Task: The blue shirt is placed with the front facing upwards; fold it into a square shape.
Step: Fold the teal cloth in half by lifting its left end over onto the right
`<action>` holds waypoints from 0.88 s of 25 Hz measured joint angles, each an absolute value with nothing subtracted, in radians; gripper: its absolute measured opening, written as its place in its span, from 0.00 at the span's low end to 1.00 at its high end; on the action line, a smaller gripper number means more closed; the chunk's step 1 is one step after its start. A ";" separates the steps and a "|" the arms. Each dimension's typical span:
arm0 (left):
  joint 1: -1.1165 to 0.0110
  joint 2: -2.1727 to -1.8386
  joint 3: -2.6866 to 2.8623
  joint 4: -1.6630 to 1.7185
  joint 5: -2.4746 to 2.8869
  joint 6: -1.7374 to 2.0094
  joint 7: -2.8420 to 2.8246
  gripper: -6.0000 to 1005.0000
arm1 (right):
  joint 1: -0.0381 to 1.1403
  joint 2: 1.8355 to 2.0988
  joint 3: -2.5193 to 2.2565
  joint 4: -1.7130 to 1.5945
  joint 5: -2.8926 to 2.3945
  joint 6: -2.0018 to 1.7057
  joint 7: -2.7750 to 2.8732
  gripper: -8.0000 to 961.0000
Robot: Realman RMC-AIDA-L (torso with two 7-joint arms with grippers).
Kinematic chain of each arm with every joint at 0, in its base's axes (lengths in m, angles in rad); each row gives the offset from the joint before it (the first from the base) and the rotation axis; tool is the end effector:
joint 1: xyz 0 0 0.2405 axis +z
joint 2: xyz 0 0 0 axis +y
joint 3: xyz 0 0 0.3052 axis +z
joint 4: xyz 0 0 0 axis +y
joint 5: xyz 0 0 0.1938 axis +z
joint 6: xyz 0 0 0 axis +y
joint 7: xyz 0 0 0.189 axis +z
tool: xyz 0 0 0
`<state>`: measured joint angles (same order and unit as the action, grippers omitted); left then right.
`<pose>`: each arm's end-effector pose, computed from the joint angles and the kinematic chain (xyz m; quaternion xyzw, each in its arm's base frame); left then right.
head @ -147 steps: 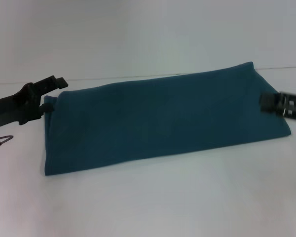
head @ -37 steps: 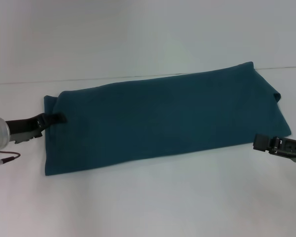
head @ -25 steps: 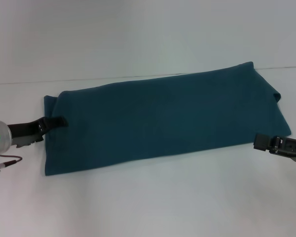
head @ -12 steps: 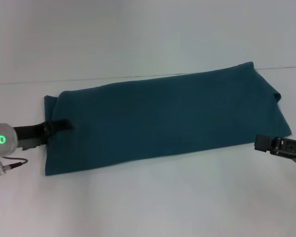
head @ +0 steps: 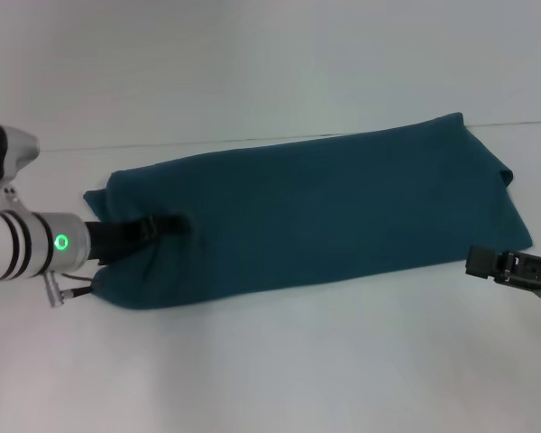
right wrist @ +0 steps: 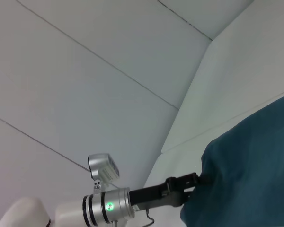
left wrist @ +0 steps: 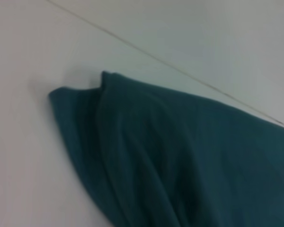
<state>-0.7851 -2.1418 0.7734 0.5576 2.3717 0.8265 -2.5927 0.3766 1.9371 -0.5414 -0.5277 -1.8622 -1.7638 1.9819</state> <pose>-0.2819 0.4642 -0.1059 -0.7021 -0.6445 -0.1481 0.2641 0.3232 0.3100 0.0140 -0.7579 0.5325 0.3733 0.0516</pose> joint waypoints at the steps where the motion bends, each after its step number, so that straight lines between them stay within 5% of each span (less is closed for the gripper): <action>1: -0.786 -2.142 0.775 0.559 2.371 0.828 -2.594 0.87 | 0.376 1.937 -0.541 -0.528 -1.862 -1.765 1.982 0.70; 14: -0.796 -2.133 0.786 0.565 2.364 0.837 -2.618 0.64 | 0.374 1.939 -0.532 -0.528 -1.861 -1.767 1.982 0.70; 22: -0.791 -2.132 0.779 0.574 2.360 0.846 -2.617 0.33 | 0.377 1.939 -0.532 -0.528 -1.861 -1.769 1.982 0.70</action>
